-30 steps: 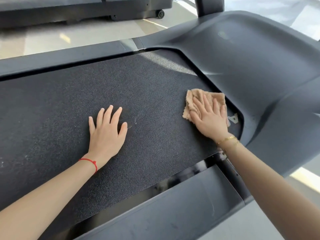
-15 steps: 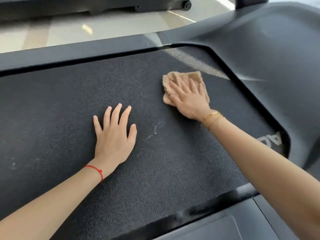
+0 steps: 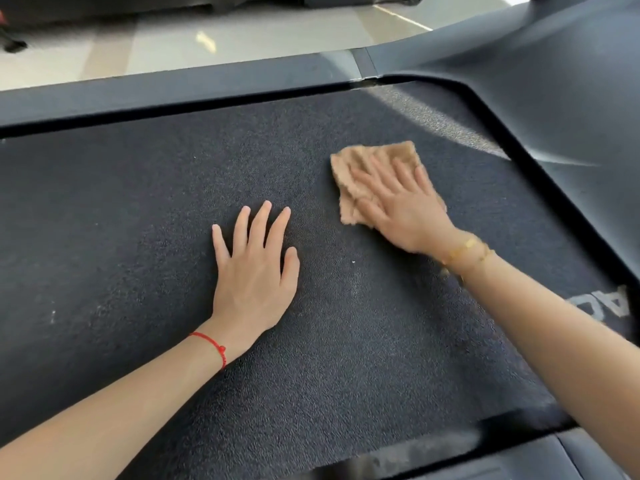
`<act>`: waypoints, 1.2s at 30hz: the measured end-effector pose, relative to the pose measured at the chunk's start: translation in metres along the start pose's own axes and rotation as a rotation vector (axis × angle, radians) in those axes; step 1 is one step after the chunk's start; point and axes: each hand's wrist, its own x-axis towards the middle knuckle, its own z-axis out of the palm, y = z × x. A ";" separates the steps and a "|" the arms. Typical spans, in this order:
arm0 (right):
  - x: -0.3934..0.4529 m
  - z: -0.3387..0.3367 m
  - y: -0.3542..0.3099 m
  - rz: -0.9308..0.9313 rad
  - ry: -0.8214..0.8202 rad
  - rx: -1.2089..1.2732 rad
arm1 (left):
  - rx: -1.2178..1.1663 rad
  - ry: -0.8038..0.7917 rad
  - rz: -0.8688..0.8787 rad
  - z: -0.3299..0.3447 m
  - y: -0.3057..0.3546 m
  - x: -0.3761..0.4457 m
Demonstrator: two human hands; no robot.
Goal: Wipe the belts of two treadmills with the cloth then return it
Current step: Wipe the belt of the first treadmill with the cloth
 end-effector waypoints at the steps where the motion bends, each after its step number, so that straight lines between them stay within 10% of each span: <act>1: 0.020 -0.001 0.003 0.069 0.003 0.022 | 0.006 -0.002 0.000 0.000 0.000 0.000; 8: 0.128 0.000 -0.025 0.151 -0.041 0.093 | 0.037 -0.020 -0.004 -0.002 0.003 0.001; 19: 0.173 0.008 -0.087 -0.249 -0.097 0.006 | 0.054 -0.038 0.007 -0.001 0.000 0.003; 30: 0.186 -0.010 0.014 0.260 -0.008 0.023 | 0.038 -0.037 0.002 -0.002 0.003 0.003; 36: 0.185 0.008 -0.099 -0.110 -0.086 0.008 | 0.047 -0.035 -0.003 0.000 0.003 0.004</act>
